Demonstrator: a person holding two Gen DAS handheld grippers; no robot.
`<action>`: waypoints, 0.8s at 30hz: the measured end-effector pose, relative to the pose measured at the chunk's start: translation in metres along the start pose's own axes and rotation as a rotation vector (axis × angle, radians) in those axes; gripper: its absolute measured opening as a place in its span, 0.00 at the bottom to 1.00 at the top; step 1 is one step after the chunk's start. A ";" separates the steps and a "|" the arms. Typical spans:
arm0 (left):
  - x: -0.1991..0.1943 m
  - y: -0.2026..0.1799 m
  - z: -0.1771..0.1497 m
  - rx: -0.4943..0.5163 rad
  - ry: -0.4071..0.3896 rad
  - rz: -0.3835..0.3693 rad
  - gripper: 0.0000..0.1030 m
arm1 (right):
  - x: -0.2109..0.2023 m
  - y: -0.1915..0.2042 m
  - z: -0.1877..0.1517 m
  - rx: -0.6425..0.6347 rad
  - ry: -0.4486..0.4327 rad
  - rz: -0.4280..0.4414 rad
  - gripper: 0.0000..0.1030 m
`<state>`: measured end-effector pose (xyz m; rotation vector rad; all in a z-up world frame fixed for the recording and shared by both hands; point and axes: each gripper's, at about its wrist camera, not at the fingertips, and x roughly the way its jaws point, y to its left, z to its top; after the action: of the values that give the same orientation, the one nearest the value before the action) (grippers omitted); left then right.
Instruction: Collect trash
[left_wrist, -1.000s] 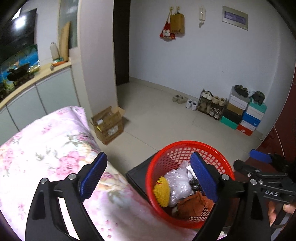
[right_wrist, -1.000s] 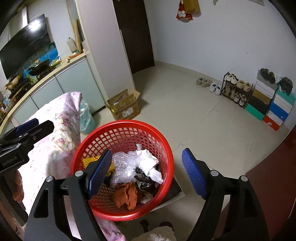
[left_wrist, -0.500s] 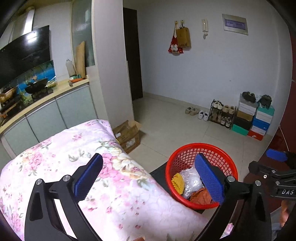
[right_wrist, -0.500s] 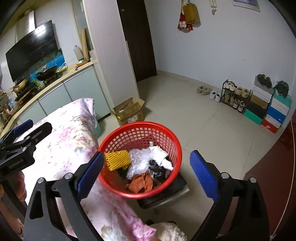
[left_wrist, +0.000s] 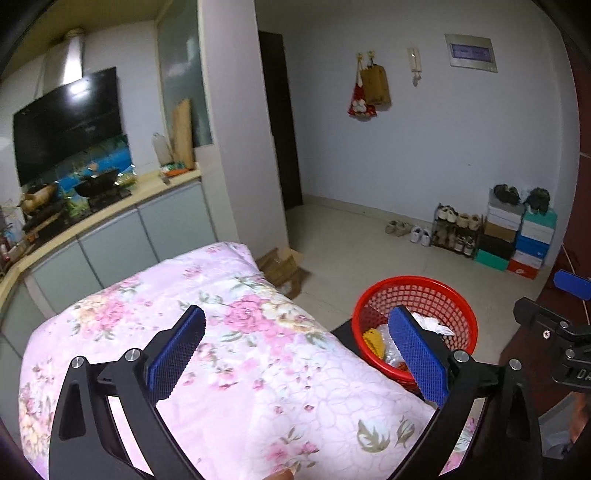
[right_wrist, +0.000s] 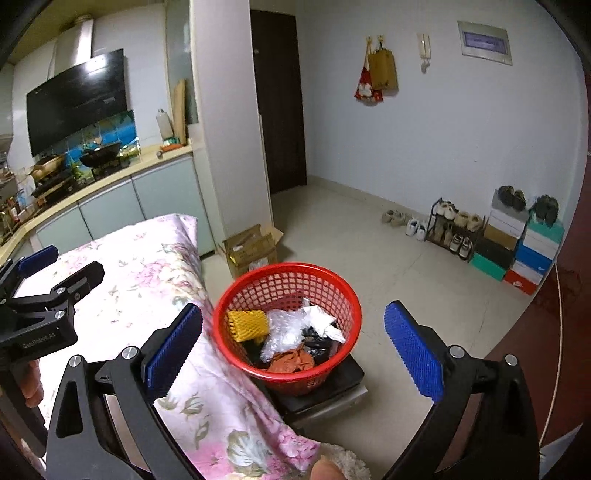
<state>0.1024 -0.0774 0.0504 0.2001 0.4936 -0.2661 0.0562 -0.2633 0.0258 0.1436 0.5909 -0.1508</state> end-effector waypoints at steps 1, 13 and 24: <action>-0.006 0.001 -0.001 -0.001 -0.009 0.020 0.93 | -0.003 0.001 0.000 0.002 -0.001 0.006 0.93; -0.026 0.001 -0.015 -0.061 0.021 0.033 0.93 | -0.018 0.009 -0.013 0.007 0.009 -0.011 0.93; -0.031 -0.009 -0.021 -0.067 0.030 0.046 0.93 | -0.020 0.007 -0.016 0.017 0.010 0.003 0.93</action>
<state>0.0648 -0.0746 0.0466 0.1506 0.5264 -0.2018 0.0327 -0.2518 0.0247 0.1620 0.5992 -0.1525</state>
